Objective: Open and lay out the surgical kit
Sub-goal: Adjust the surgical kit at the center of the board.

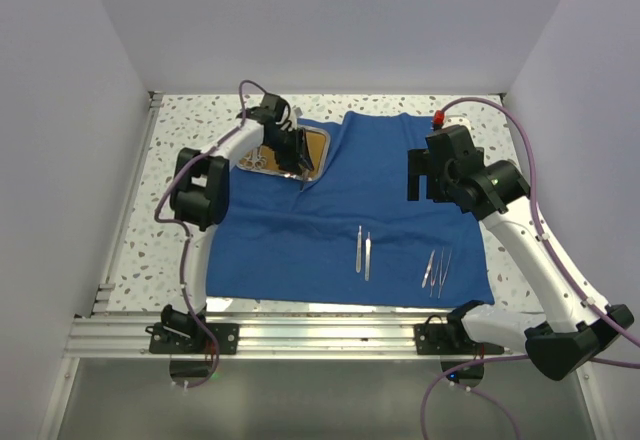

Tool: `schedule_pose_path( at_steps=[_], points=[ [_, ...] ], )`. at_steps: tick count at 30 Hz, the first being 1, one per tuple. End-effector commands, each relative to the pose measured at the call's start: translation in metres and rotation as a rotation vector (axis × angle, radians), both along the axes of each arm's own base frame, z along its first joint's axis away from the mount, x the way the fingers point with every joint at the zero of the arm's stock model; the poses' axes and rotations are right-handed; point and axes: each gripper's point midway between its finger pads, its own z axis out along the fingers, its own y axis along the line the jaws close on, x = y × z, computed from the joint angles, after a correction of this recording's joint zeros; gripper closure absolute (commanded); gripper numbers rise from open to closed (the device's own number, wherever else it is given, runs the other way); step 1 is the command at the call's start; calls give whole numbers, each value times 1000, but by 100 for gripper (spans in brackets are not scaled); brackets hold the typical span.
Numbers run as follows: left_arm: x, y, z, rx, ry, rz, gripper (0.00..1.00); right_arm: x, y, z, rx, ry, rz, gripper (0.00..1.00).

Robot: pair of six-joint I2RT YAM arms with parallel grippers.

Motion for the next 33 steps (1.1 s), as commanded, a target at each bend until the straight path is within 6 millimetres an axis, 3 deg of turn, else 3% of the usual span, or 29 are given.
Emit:
schedule_pose_path(
  at_steps=[1,6,10,14,17,28,32,33],
  points=[
    [9,14,25,60,-72,37,50,-1,3,13,32,-42,20,2],
    [49,28,53,155,-194,111,46,-5,3,12,42,-34,16,2],
    [76,50,60,274,-266,180,46,-8,2,11,53,-31,8,2],
    [93,70,46,339,-294,223,47,-9,1,10,50,-27,2,2],
    [101,84,26,388,-283,236,49,-9,-1,10,38,-22,-5,2],
    [107,102,-30,486,-236,232,54,-5,-1,9,18,-9,-16,2],
    [109,120,-44,595,-226,229,60,-2,-2,8,4,-3,-20,2],
    [106,125,-55,628,-209,217,60,-2,-3,7,-1,0,-19,2]
  ],
)
